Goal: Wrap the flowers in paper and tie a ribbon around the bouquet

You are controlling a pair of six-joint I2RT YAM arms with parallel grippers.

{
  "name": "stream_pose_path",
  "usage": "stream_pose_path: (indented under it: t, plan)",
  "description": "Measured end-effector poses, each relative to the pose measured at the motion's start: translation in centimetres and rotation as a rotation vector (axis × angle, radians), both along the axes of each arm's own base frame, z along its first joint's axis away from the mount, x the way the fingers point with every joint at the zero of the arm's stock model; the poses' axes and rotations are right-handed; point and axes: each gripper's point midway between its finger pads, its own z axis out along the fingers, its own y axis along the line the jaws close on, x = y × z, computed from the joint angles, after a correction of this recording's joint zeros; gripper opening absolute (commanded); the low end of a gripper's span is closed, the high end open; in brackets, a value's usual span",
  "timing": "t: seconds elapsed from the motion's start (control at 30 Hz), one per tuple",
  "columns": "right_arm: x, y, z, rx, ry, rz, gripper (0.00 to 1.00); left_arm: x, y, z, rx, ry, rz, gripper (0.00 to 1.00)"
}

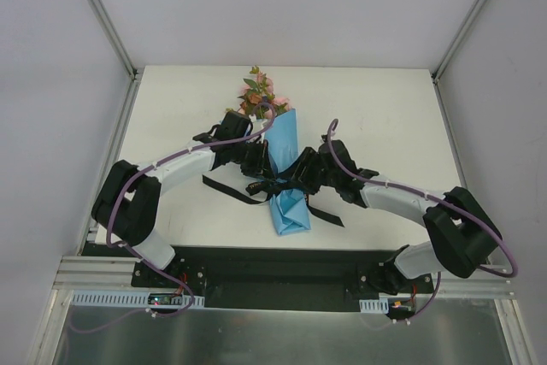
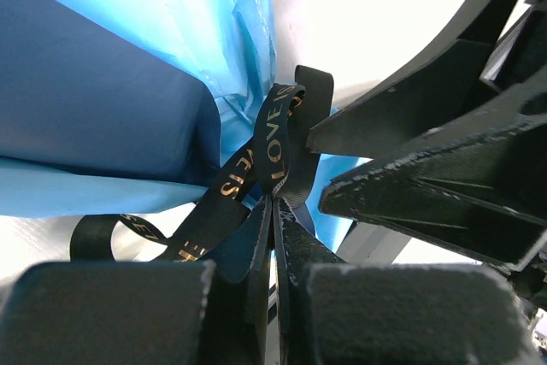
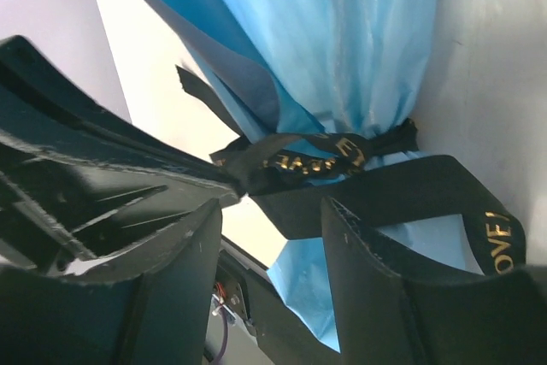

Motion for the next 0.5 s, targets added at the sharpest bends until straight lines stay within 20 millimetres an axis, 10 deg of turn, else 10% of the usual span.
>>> stream_pose_path:
  t: [0.5]
  plan:
    - [-1.8,0.1,-0.9,0.036,0.079,-0.03,0.38,-0.1,-0.1,0.2,-0.008,-0.002,-0.004,0.0]
